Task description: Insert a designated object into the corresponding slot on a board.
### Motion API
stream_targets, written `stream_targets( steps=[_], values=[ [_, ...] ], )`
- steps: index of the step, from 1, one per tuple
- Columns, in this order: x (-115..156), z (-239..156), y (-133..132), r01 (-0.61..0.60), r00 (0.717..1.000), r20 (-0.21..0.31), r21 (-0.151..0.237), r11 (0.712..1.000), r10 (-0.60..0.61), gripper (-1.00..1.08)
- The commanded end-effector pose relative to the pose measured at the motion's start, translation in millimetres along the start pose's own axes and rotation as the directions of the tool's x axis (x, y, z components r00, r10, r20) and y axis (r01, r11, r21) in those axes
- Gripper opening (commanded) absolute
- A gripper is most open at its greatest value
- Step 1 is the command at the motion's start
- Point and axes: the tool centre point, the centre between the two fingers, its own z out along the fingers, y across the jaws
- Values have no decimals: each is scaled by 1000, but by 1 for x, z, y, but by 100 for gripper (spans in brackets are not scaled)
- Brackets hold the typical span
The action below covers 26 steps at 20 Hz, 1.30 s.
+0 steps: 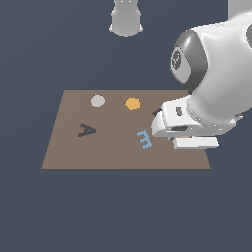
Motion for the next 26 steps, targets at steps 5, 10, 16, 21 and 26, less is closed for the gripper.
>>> stream_targets(
  steps=[5, 10, 16, 21, 26],
  values=[
    [0, 0, 0, 0, 1000, 0, 0, 1000, 0, -100],
    [-1, 0, -1, 20, 1000, 0, 0, 1000, -20, -100],
    [-4, -1, -4, 98, 995, 0, 0, 995, -98, -100],
    [-9, -1, -7, 206, 979, 0, 0, 979, -206, -100],
    [-17, -2, -11, 349, 937, 0, 0, 937, -349, -100]
  ],
)
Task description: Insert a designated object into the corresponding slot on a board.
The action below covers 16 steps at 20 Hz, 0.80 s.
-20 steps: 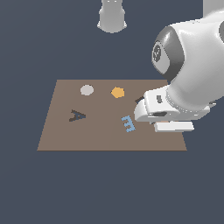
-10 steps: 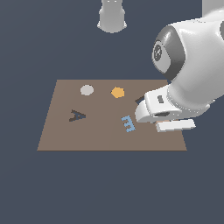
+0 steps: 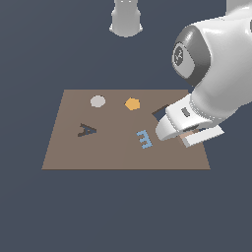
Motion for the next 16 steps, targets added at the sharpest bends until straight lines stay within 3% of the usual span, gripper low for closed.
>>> stream_targets(
  steps=[1, 5, 8, 12, 16],
  values=[
    [-3, -1, -3, 82, 997, -1, 0, 997, -82, -100],
    [-11, -2, -8, 234, 972, -1, -1, 972, -234, -100],
    [-17, -2, -11, 357, 934, -1, -1, 934, -357, -100],
    [-27, -3, -14, 512, 859, -1, -1, 859, -512, -100],
    [-36, -4, -15, 650, 760, 0, -1, 760, -650, -100]
  ],
)
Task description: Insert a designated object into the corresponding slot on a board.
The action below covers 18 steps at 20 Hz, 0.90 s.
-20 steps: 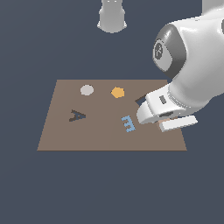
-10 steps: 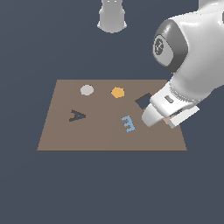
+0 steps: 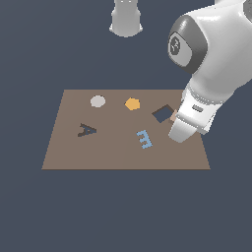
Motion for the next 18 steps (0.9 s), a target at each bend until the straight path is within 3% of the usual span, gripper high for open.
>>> stream_targets(
  steps=[1, 5, 9, 18],
  values=[
    [-5, -1, -4, 108, 994, 0, -1, 994, -108, -100],
    [-13, -2, -9, 272, 962, 0, -1, 962, -272, -100],
    [-22, -2, -12, 425, 905, 0, -1, 905, -425, -100],
    [-42, -4, -14, 706, 708, 1, -1, 708, -706, -100]
  ],
)
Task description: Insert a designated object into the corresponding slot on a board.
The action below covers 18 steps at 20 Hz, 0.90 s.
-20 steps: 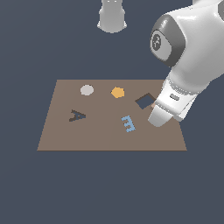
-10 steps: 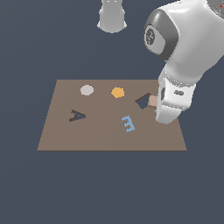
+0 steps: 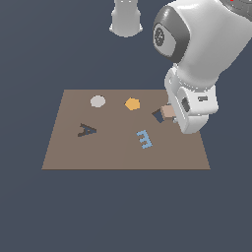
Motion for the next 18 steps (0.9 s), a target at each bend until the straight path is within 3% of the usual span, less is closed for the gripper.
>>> stream_targets(
  steps=[1, 9, 18],
  values=[
    [-4, -1, -3, 89, 996, 0, -1, 996, -89, -100],
    [-15, -2, -8, 292, 956, 1, -1, 956, -292, -100],
    [-23, -2, -10, 414, 910, 1, 0, 910, -414, -100]
  ],
)
